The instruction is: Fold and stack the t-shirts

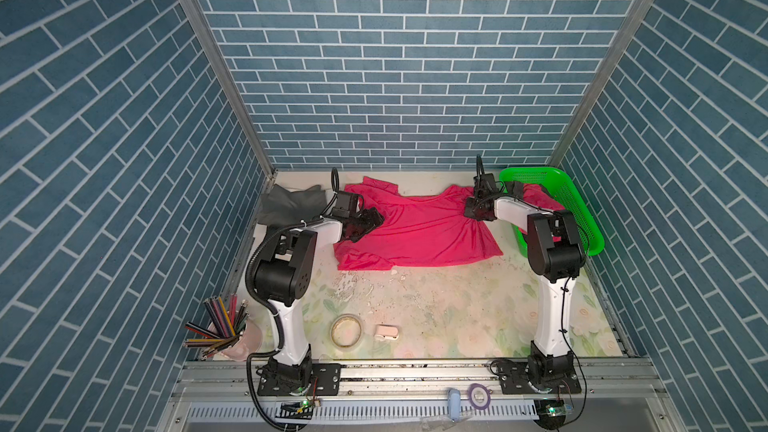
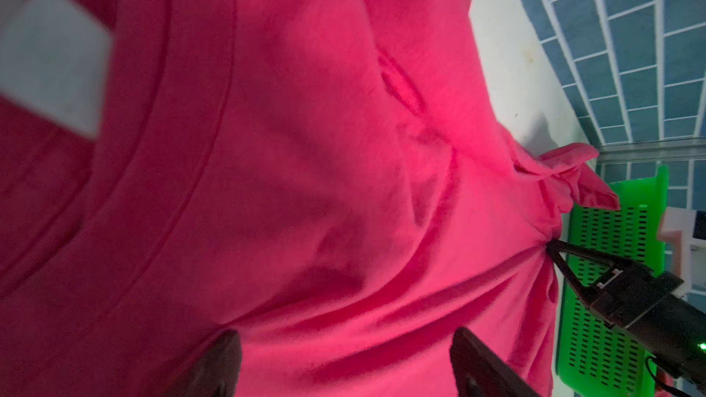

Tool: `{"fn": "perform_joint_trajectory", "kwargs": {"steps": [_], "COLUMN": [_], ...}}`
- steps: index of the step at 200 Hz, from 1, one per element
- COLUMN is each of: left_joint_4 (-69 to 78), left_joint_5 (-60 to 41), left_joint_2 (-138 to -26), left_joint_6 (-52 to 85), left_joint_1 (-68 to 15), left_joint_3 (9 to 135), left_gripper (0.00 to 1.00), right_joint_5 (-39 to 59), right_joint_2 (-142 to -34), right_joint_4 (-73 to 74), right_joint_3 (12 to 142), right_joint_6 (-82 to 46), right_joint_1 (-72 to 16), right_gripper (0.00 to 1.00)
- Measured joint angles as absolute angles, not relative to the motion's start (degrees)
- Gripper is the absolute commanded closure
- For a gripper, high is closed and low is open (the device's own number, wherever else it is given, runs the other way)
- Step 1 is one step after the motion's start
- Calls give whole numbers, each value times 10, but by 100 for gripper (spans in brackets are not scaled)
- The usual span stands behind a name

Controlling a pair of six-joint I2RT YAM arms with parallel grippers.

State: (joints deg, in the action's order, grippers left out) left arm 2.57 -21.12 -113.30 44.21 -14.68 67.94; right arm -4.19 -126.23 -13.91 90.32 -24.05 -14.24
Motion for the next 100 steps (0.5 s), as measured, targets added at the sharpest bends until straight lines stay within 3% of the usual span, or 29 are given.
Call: {"fn": "perform_joint_trajectory", "kwargs": {"steps": [10,30,43,58,77,100], "left_joint_4": [27,20,-1,-35,-73,-100], "left_joint_5": [-213,-206,-200,-180,-145,-97], "left_joint_2": [-1155,-1200,-1225,-1235,-1212,-1108], "left_joint_6": [443,442,436,421,396,370], "left_joint_1": [-148,-150,-152,-157,-166,-181], "left_joint_3": [708,775,821,862,879,833], "left_gripper": [12,12,12,12,12,12], "right_joint_5": [-43,-43,-38,-27,-14,3], "right_joint_2": [-1279,-1312,-1324,-1322,-1285,-1174], "right_joint_4": [-143,-151,-160,-168,-166,-159], "right_joint_3": [929,981,1005,1009,965,859], "right_joint_6": [-241,-242,-241,-234,-236,-239], "right_joint_1": [-138,-131,-128,-128,-130,-152], "right_gripper": [92,72,51,36,25,17]}}
